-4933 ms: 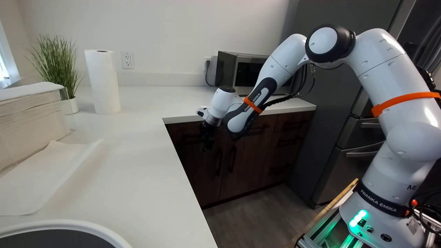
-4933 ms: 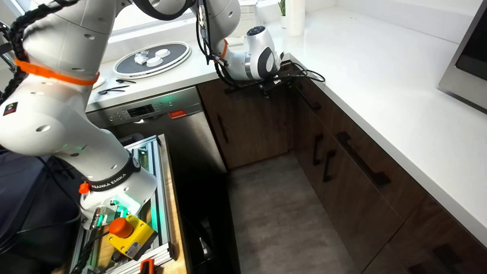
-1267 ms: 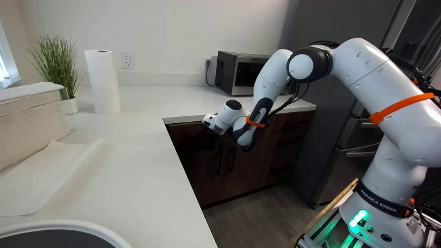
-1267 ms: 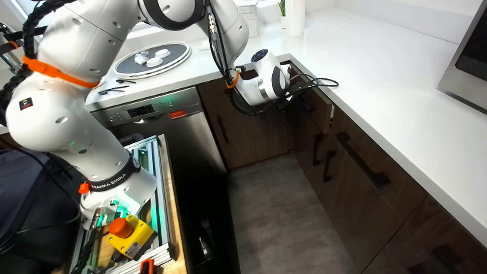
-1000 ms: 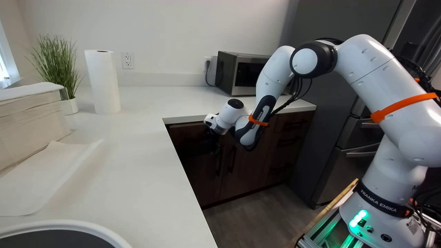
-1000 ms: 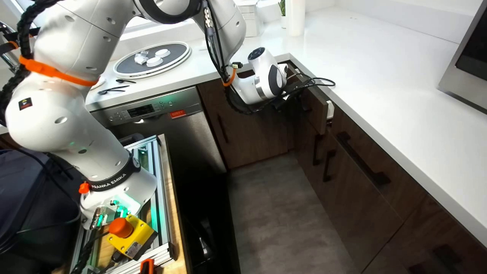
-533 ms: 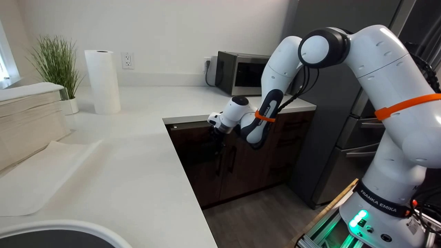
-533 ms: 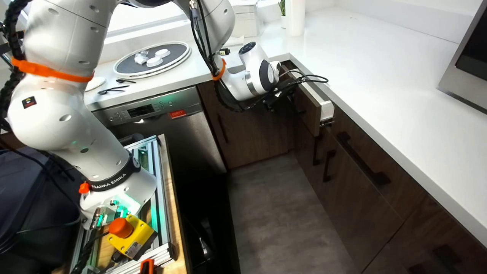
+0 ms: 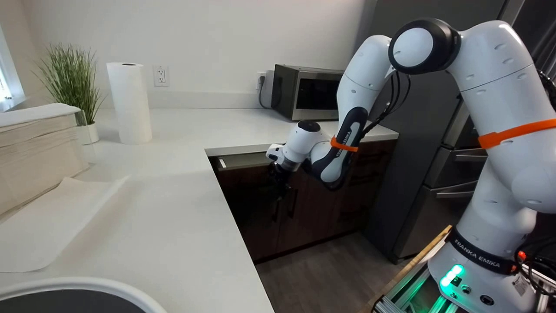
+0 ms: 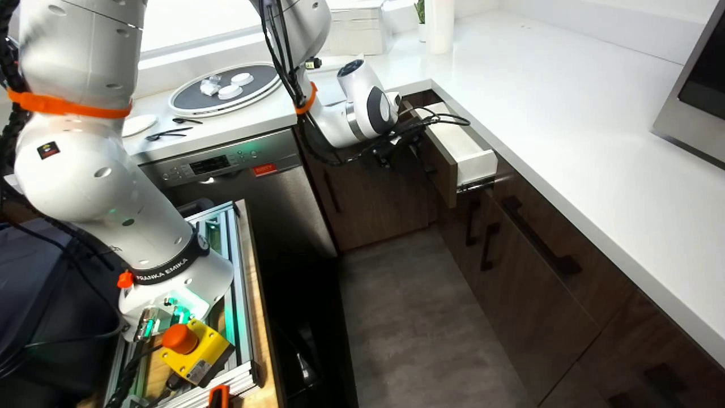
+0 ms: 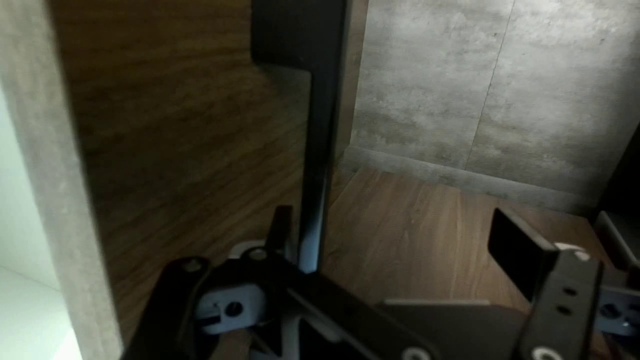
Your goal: Open the drawer
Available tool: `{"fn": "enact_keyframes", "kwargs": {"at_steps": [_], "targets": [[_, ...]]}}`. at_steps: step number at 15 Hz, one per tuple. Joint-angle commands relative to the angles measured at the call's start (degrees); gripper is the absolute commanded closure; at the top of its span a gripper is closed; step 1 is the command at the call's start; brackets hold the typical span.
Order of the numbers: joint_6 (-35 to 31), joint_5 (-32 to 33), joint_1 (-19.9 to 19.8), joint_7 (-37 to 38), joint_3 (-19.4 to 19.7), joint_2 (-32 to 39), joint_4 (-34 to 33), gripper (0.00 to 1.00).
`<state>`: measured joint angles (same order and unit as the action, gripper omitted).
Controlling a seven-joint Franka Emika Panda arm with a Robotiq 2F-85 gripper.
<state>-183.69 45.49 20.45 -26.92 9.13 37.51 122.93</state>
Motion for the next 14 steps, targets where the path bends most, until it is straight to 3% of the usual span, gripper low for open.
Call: {"fn": "enact_keyframes", "kwargs": {"at_steps": [1, 3, 5, 6, 7, 8, 10, 12, 14], "targets": [[0.8, 0.7, 6.3, 3.3, 5.6, -6.1, 4.9, 0.0], [0.7, 1.1, 10.0, 4.4, 9.5, -9.2, 6.2, 0.0], [3.3, 0.2, 9.0, 3.4, 7.6, -13.3, 9.0, 0.0], [4.7, -0.6, 7.1, 2.5, 5.0, -15.6, 10.7, 0.0], [7.6, -0.1, 0.7, 2.8, -2.2, -18.7, 13.0, 0.0], [8.4, -6.6, -2.2, -2.4, -6.5, -21.0, 16.4, 0.0], [11.5, -14.8, -8.2, -3.7, -14.0, -23.5, 17.4, 0.0], [14.7, -23.3, -12.8, -5.3, -18.9, -24.8, 16.6, 0.0], [16.5, -29.7, -15.7, -5.3, -20.2, -24.9, 13.8, 0.0]]}}
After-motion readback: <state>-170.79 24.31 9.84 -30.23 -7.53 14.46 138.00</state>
